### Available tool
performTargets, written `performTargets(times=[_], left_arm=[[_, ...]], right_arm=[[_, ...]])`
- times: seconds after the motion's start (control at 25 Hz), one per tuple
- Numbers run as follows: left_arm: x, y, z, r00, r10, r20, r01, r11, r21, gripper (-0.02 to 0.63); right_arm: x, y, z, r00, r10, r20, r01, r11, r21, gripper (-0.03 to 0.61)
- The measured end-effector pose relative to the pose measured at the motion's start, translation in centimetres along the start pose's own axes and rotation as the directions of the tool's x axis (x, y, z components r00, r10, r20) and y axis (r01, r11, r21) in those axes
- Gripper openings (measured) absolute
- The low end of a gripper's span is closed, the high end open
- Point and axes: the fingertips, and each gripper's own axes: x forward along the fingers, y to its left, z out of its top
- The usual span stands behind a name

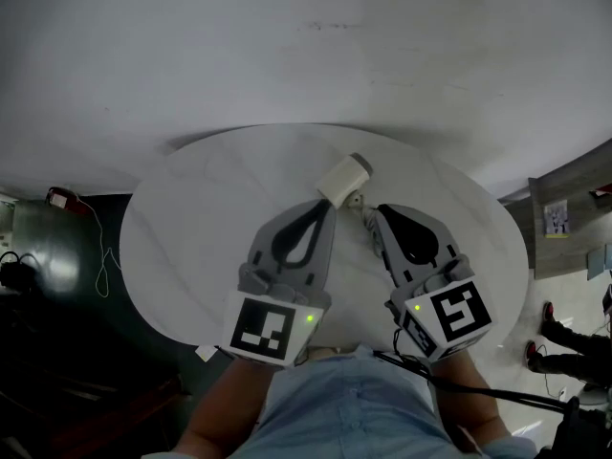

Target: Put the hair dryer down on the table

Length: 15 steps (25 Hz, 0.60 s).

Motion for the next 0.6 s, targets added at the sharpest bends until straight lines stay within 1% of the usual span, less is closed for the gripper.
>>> performTargets(times=[0.6], left_arm=[[-0.08,-0.09,-0.18,1.0,0.006,-0.02,-0.005,1.0,0.015,0.014]], right_arm=[[-0.28,-0.02,-0.07,1.0,0.013,-0.002,-0.013,1.0,0.003,0.011]])
